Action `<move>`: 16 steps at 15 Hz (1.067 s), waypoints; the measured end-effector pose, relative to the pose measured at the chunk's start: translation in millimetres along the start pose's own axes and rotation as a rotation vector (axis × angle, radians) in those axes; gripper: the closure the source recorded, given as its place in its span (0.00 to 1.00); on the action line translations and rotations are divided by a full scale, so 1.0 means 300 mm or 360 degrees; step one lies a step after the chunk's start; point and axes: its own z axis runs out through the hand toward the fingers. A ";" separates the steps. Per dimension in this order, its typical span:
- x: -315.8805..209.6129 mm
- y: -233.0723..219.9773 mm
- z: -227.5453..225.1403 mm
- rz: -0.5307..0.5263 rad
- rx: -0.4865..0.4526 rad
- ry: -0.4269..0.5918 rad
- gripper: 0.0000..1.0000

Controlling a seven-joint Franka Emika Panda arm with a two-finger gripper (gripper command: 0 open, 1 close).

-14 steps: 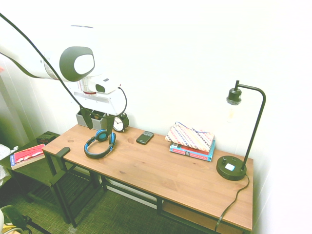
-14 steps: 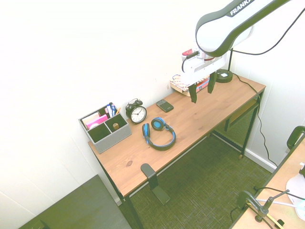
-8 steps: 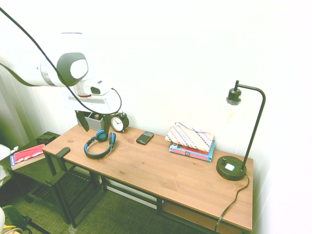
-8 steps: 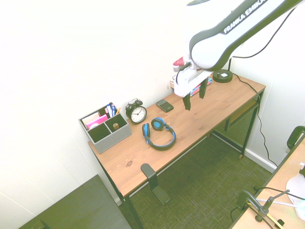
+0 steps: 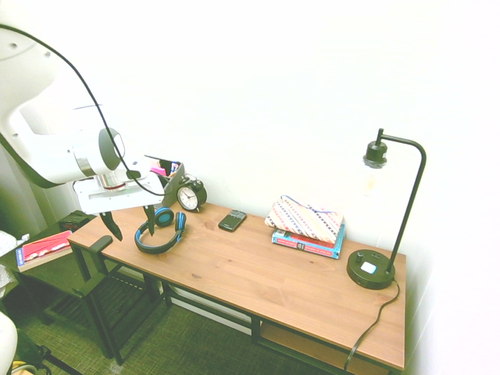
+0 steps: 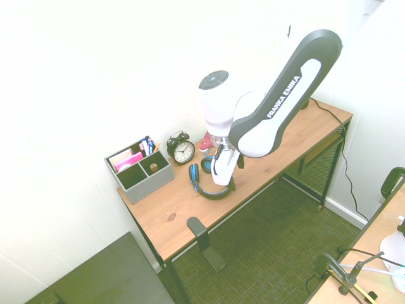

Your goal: Hang the headphone

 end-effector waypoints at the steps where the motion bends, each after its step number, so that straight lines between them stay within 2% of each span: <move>1: 0.024 -0.027 0.033 -0.0027 0.0010 -0.0009 0.00; 6: 0.108 -0.093 0.156 -0.0156 0.0039 -0.0021 0.00; 7: 0.113 -0.100 0.166 -0.0180 0.0040 -0.0026 1.00; 16: 0.095 -0.114 0.200 -0.0271 0.0026 -0.0057 1.00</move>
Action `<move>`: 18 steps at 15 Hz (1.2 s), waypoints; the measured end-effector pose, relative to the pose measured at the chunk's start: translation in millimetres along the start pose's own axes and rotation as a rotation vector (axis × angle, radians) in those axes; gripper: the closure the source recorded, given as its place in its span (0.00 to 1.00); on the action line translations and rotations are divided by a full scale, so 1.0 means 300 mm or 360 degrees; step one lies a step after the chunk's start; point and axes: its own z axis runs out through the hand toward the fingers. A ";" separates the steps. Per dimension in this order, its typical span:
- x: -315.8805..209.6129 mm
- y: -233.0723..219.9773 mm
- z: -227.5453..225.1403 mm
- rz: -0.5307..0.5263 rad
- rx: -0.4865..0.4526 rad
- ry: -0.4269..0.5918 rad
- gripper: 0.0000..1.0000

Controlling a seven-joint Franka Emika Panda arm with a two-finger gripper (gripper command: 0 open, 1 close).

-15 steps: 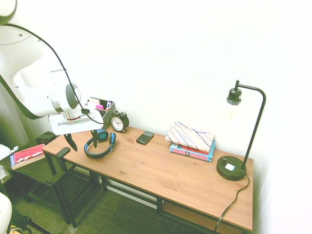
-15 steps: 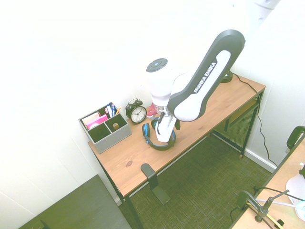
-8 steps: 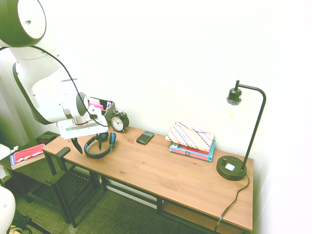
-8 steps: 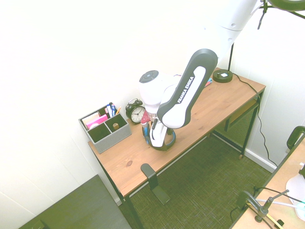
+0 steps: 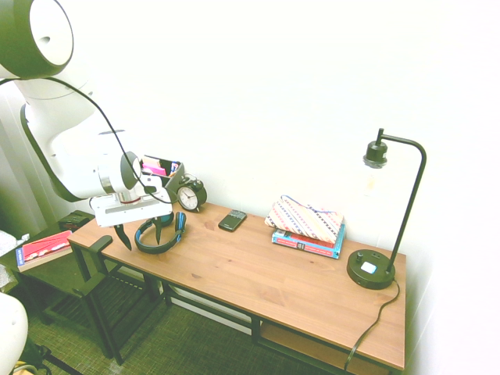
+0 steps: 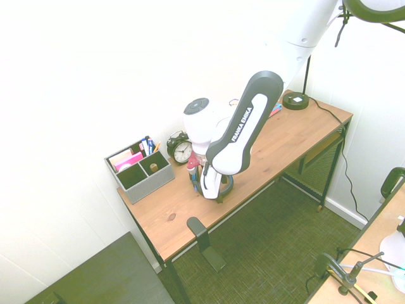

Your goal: Hang the headphone

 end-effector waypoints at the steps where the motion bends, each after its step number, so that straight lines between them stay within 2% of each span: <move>1: -0.004 -0.004 0.007 -0.0004 -0.0003 -0.0005 1.00; 10: -0.048 -0.063 0.022 -0.0011 0.0004 -0.0026 1.00; 18: -0.083 -0.068 0.000 0.0118 0.0018 0.0000 1.00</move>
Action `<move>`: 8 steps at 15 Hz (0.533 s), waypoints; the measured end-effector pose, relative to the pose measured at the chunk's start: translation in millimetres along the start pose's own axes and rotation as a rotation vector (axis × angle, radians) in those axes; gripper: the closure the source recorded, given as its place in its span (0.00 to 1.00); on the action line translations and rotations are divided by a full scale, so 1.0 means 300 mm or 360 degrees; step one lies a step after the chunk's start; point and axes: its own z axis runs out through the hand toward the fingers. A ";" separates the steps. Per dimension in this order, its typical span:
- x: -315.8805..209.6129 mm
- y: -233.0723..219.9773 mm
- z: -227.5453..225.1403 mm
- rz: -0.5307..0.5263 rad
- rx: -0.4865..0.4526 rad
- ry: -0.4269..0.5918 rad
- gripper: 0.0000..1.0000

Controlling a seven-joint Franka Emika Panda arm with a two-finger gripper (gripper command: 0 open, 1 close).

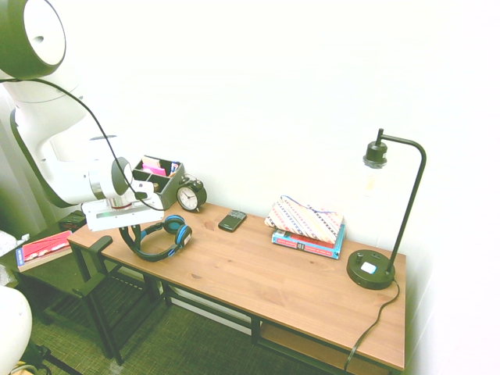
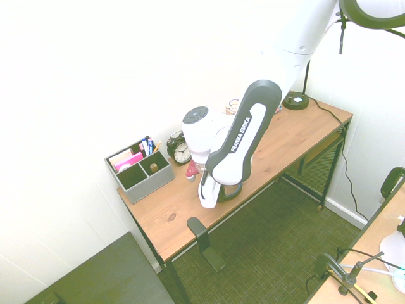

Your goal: Hang the headphone

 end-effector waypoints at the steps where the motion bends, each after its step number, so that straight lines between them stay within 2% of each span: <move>1: -0.010 -0.010 -0.035 0.0031 0.0015 0.0014 1.00; 5: -0.003 0.017 -0.395 0.0357 0.0015 0.0055 1.00; 8: -0.088 0.094 -0.652 0.0661 -0.0001 -0.0043 1.00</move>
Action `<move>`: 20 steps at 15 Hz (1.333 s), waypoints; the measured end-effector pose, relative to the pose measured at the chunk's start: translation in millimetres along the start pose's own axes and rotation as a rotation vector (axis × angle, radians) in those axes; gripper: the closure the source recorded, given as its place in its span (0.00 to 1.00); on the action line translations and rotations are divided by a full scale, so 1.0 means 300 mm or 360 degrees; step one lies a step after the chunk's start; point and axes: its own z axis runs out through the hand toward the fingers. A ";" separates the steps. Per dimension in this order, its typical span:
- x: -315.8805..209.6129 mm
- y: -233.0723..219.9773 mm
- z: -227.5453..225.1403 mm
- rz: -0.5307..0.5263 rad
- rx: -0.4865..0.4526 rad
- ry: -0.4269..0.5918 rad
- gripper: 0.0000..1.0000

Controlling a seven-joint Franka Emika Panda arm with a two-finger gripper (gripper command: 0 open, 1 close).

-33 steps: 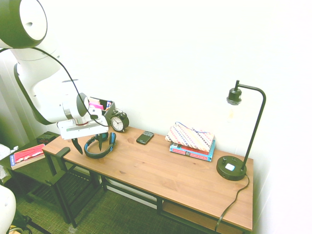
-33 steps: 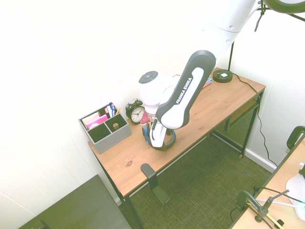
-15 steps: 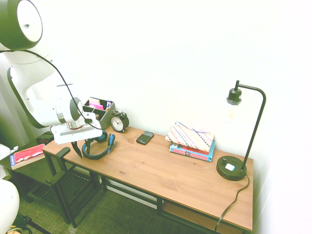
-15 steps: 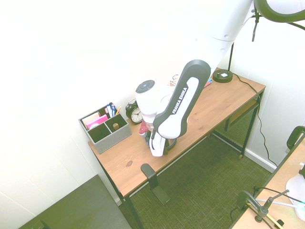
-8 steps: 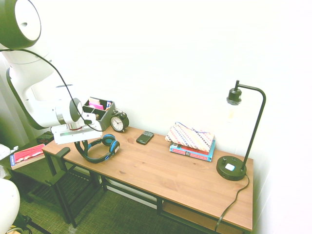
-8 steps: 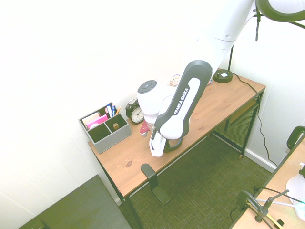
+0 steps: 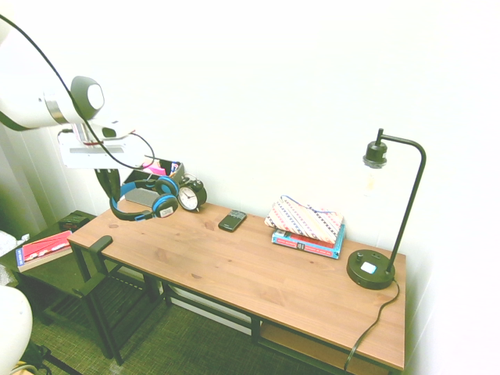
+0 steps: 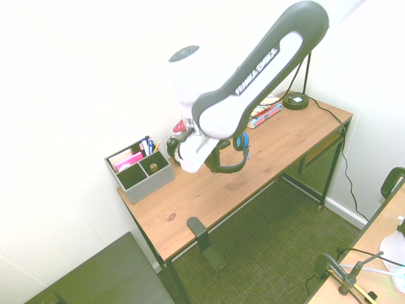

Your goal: Hang the headphone

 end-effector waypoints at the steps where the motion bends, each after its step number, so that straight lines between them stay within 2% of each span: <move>1: -0.062 0.034 -0.028 0.0100 -0.0011 -0.0039 1.00; 5: -0.368 0.099 0.116 0.0341 -0.0065 -0.0102 1.00; 7: -0.455 0.091 0.193 0.0379 0.0000 -0.0102 1.00; 10: -0.559 0.002 0.291 0.0346 0.0143 -0.0103 1.00; 13: -0.579 -0.109 0.434 0.0308 0.0208 -0.0088 1.00; 20: -0.552 -0.304 0.699 0.0381 0.0148 -0.0161 1.00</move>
